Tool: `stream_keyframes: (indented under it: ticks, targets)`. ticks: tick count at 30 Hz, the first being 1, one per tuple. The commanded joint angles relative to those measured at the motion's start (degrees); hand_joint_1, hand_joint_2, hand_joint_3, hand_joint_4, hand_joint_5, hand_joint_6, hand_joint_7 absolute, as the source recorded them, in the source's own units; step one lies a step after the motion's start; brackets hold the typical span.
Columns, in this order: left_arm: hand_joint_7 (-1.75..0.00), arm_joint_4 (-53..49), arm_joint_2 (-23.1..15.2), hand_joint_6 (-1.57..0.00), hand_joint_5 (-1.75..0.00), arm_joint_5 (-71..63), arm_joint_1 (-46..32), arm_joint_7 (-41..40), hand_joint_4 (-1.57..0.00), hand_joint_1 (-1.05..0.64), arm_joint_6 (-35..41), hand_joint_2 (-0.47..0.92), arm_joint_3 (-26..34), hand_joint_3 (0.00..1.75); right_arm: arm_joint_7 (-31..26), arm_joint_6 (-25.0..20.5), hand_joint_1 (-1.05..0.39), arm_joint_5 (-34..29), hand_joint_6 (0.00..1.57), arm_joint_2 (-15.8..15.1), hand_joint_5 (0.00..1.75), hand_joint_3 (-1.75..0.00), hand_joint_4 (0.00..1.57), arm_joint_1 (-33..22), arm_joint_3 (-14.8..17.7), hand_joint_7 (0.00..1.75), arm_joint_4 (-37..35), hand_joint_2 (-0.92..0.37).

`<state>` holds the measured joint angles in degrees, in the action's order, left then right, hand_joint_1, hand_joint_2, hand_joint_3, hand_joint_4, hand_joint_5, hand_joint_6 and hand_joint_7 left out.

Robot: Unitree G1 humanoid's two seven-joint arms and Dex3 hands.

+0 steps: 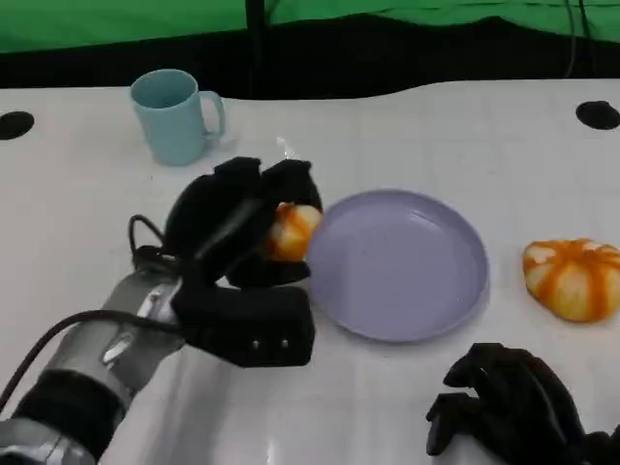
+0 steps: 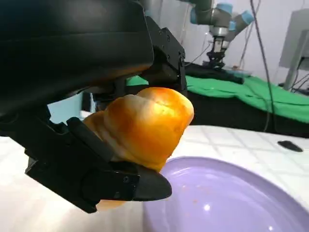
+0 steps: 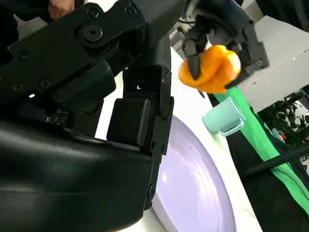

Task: Grasp the bread from the table and place it into the plate.

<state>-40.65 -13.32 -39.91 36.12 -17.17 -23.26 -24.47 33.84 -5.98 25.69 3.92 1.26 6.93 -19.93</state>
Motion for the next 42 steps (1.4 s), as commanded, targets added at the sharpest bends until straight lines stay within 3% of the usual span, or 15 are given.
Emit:
stream_keyframes:
  ticks: [1, 3, 6, 9, 20, 24, 25, 27, 30, 31, 33, 36, 38, 40, 42]
  targets:
    - [-1.75, -2.49, 0.48, -0.58, -1.75, -0.37, 2.27, -1.61, -0.81, -0.25, -1.08, 0.65, -0.46, 0.71, 0.57, 0.31, -1.05, 0.42, 1.57, -0.36, 0.77, 0.0, 1.56, -0.26, 0.19, 0.38, -0.01, -0.73]
    - [-1.75, -2.88, 0.53, -0.58, -1.75, -0.39, 2.44, -1.79, -0.81, -0.26, -1.3, 0.65, -0.48, 0.72, 0.59, 0.31, -1.05, 0.4, 1.57, -0.35, 0.77, 0.0, 1.57, -0.25, 0.21, 0.38, -0.01, -0.73]
    - [-1.73, -8.25, 6.1, -0.62, -1.75, -2.75, 7.79, -3.21, -0.87, -0.3, -0.29, 0.6, -3.67, 0.89, 0.29, 0.01, -1.05, 0.23, 1.57, -0.29, 0.76, 0.0, 1.57, -0.55, -0.07, 0.38, 0.62, -0.73]
    - [-1.72, -11.92, 8.69, -0.65, -1.75, -3.76, 10.62, -4.08, -0.91, -0.32, -0.07, 0.57, -5.27, 0.98, 0.28, -0.05, -1.04, 0.19, 1.57, -0.34, 0.75, 0.0, 1.57, -0.78, -0.18, 0.38, 0.86, -0.73]
    - [-1.74, -20.98, 14.76, -0.68, -1.75, -4.58, 16.24, -5.71, -0.95, -0.32, 1.22, 0.53, -8.12, 1.08, 0.27, 0.41, -1.04, 0.02, 1.57, -0.4, 0.76, -0.01, 1.57, -1.57, -0.33, 0.38, 1.52, -0.74]
    - [-1.57, -23.09, 15.68, -0.69, -1.75, -4.37, 17.69, -3.99, -0.93, -0.32, 1.94, 0.52, -8.57, 1.09, 0.21, 0.62, -1.05, -0.09, 1.57, -0.32, 0.76, -0.01, 1.57, -1.64, -0.44, 0.38, 1.58, -0.74]
    - [-1.41, -23.42, 15.79, -0.7, -1.75, -4.31, 17.93, -3.71, -0.91, -0.32, 2.1, 0.54, -8.66, 1.05, 0.19, 0.68, -1.05, -0.1, 1.57, -0.29, 0.76, -0.01, 1.57, -1.65, -0.45, 0.38, 1.6, -0.74]
    - [-1.27, -24.07, 15.98, -0.73, -1.75, -4.09, 18.27, -3.45, -0.89, -0.32, 2.11, 0.56, -8.78, 1.0, -0.06, 0.22, -1.05, 0.02, 1.57, -0.23, 0.77, 0.0, 1.57, -1.77, -0.48, 0.39, 1.98, -0.74]
    - [-1.43, -24.89, 16.0, -0.69, -1.75, -3.75, 18.4, -3.51, -0.87, -0.33, 1.75, 0.57, -8.84, 0.96, 0.0, 0.0, -1.05, 0.16, 1.57, -0.24, 0.77, 0.0, 1.57, -1.79, -0.51, 0.39, 2.11, -0.74]
    - [-1.34, -25.09, 16.01, -0.67, -1.73, -3.56, 18.53, -2.48, -0.8, -0.33, 2.04, 0.62, -8.85, 0.9, 0.04, 0.07, -1.05, 0.12, 1.57, -0.26, 0.76, 0.0, 1.57, -1.79, -0.51, 0.39, 2.04, -0.73]
    - [-1.05, -25.32, 15.98, -0.68, -1.55, -3.36, 18.81, -0.39, -0.7, -0.35, 2.66, 0.8, -8.95, 0.63, -0.05, 0.04, -1.05, 0.09, 1.57, -0.27, 0.76, 0.0, 1.57, -1.81, -0.5, 0.38, 2.01, -0.74]
    - [-0.58, -25.16, 15.65, -0.57, -1.27, -3.34, 19.66, 5.52, -0.56, -0.39, 4.55, 0.9, -9.34, 0.44, 0.15, -0.19, -1.05, 0.35, 1.57, -0.29, 0.75, 0.0, 1.57, -1.74, -0.4, 0.37, 2.0, -0.73]
    - [-0.21, -24.83, 15.65, -0.44, -0.8, -2.89, 19.99, 9.22, -0.41, -0.46, 5.99, 0.92, -9.15, 0.39, 0.14, -0.08, -1.04, 0.4, 1.57, -0.22, 0.75, 0.0, 1.57, -1.69, -0.34, 0.37, 1.92, -0.73]
    - [-0.06, -24.22, 15.54, -0.31, -0.5, -3.02, 20.42, 12.84, -0.26, -0.58, 7.7, 0.92, -9.44, 0.39, -0.08, -0.2, -1.05, 0.26, 1.57, -0.25, 0.75, 0.0, 1.57, -1.65, -0.39, 0.37, 1.99, -0.73]
    - [-0.02, -23.4, 15.2, -0.21, -0.35, -3.36, 20.54, 14.83, -0.18, -0.73, 8.43, 0.92, -9.85, 0.41, -0.13, -0.2, -1.05, 0.12, 1.57, -0.32, 0.76, 0.0, 1.57, -1.68, -0.47, 0.38, 2.06, -0.73]
